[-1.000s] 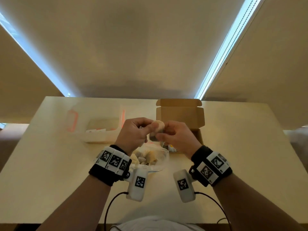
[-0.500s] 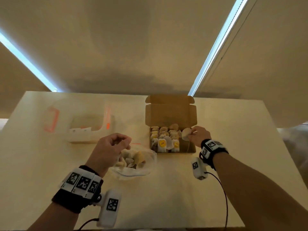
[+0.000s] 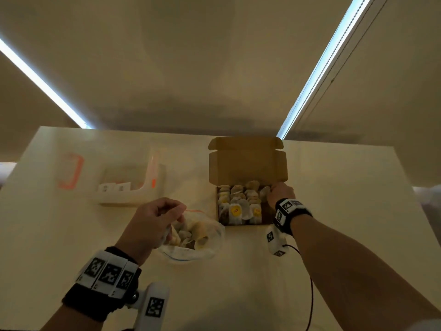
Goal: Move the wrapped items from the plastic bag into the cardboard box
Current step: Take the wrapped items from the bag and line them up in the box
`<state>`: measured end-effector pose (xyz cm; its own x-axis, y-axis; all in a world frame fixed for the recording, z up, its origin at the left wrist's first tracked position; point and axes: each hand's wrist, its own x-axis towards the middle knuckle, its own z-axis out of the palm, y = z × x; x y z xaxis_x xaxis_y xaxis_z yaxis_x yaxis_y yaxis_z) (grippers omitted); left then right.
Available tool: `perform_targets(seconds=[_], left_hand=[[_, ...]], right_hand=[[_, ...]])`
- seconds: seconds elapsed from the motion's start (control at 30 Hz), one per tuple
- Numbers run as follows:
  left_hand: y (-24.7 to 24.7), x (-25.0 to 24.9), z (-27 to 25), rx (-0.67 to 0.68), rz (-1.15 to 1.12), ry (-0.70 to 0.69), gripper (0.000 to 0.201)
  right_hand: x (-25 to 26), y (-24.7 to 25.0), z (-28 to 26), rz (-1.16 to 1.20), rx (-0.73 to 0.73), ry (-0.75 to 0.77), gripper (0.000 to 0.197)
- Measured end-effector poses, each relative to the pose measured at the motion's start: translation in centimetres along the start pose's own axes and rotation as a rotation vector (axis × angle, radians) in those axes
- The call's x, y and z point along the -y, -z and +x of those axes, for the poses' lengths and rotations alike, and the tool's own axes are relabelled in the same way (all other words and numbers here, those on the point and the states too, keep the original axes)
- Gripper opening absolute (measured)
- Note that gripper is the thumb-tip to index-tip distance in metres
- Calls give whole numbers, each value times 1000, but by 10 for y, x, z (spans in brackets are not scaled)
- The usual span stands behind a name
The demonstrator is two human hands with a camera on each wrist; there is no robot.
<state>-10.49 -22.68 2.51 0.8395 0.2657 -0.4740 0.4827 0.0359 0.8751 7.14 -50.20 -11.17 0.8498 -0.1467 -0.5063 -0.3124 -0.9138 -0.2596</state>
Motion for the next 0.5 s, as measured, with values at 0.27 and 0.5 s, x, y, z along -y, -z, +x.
perform_targets(seconds=[0.27, 0.5], left_hand=[[7, 0, 4, 69, -111, 69, 21], [2, -29, -4, 475, -448, 315, 28]], right_hand=[[4, 19, -44, 350, -112, 87, 17], [85, 25, -165, 521, 675, 722, 72]])
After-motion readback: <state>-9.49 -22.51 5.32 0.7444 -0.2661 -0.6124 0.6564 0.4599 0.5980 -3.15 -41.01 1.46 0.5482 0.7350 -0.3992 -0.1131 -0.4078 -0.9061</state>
